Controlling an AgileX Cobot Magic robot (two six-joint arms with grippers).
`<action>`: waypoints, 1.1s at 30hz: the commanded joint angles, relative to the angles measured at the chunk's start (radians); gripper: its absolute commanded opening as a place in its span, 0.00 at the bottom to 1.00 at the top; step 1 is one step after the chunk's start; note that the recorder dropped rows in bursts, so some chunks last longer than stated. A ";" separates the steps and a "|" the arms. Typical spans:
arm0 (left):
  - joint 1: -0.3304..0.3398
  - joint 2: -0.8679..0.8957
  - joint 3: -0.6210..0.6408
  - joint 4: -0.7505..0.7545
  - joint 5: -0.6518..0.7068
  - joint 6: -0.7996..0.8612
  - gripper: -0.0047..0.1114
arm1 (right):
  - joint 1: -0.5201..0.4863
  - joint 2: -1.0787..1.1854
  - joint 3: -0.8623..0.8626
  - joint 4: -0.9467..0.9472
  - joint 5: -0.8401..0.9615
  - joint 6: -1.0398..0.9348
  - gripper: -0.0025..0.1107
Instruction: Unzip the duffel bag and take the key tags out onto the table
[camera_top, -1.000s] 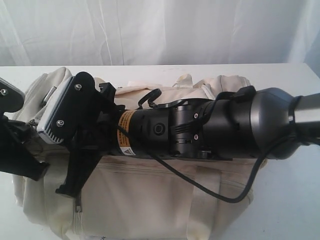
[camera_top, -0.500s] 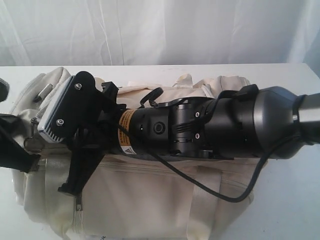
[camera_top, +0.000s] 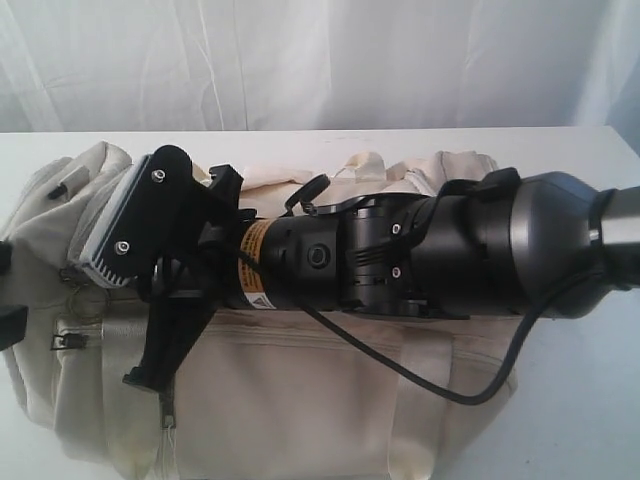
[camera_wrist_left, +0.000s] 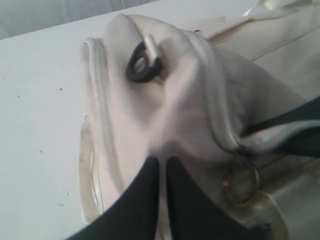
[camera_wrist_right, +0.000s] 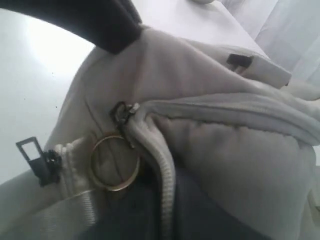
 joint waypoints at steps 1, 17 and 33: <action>0.002 -0.017 -0.010 -0.068 -0.037 0.068 0.37 | -0.002 -0.008 -0.001 0.007 -0.017 0.002 0.02; 0.002 -0.017 -0.010 -0.313 -0.083 0.083 0.50 | -0.002 -0.008 -0.001 0.007 -0.106 0.002 0.02; 0.002 -0.017 -0.010 -0.222 -0.054 -0.003 0.50 | -0.002 -0.067 -0.001 0.007 -0.117 0.043 0.02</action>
